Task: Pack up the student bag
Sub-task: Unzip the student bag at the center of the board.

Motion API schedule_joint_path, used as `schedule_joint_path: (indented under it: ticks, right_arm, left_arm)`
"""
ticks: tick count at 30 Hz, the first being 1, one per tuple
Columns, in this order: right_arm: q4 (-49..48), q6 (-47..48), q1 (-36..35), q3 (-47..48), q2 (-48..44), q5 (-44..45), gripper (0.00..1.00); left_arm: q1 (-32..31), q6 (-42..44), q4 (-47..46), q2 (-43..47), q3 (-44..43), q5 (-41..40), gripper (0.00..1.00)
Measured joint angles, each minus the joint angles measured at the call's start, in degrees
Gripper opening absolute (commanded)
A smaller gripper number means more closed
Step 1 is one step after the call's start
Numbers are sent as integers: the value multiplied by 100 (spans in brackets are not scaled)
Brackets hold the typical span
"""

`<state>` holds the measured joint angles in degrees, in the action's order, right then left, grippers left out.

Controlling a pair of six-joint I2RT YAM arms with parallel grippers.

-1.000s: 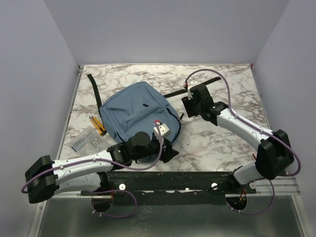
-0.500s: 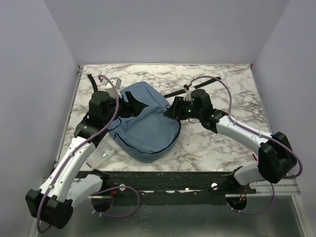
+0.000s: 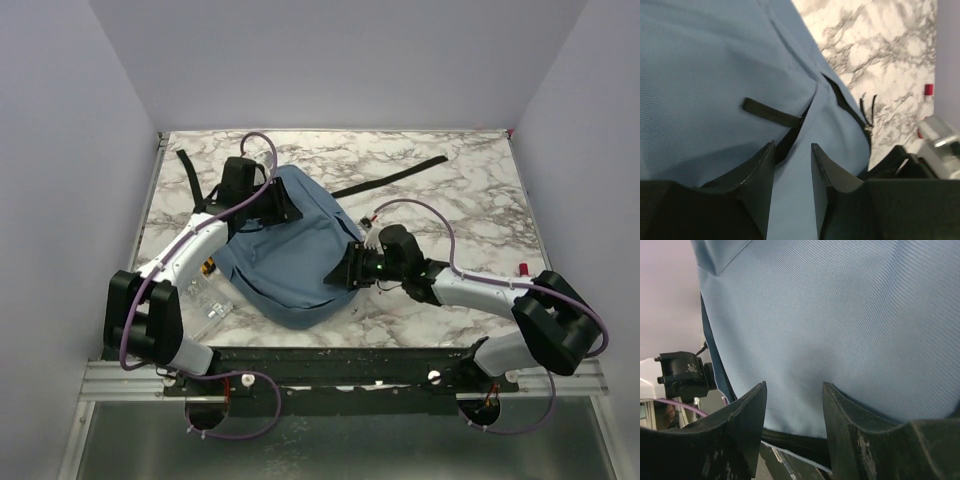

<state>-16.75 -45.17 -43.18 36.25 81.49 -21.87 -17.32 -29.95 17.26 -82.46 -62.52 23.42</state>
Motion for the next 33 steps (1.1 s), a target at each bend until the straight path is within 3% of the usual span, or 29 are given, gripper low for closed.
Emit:
schedule_joint_path:
  ticks: [7,14,21,30,32,33]
  right_arm:
    - [146,-232,0,-46,-363,289,63]
    - [673,-1054,0,1373,197,1056,69]
    - [1261,-1582,-186,2660,1128,1956,69]
    - [2100,-1989,-861,2570,1250,3222,70]
    - [2208,-2048,-861,2640,1351,3456,67]
    - [2249,-2072,-861,2686,1432,3541,59]
  left_arm:
    - [-96,-210,-658,164,1036,153,31]
    - [-273,-409,-1207,1196,2159,94,32]
    - [-280,-671,-1521,1222,2461,98,33]
    - [-291,-931,-1963,1469,2852,61,32]
    - [-306,-988,-2024,1499,2892,61,32]
    - [-332,-1014,-2044,1519,2900,61,32]
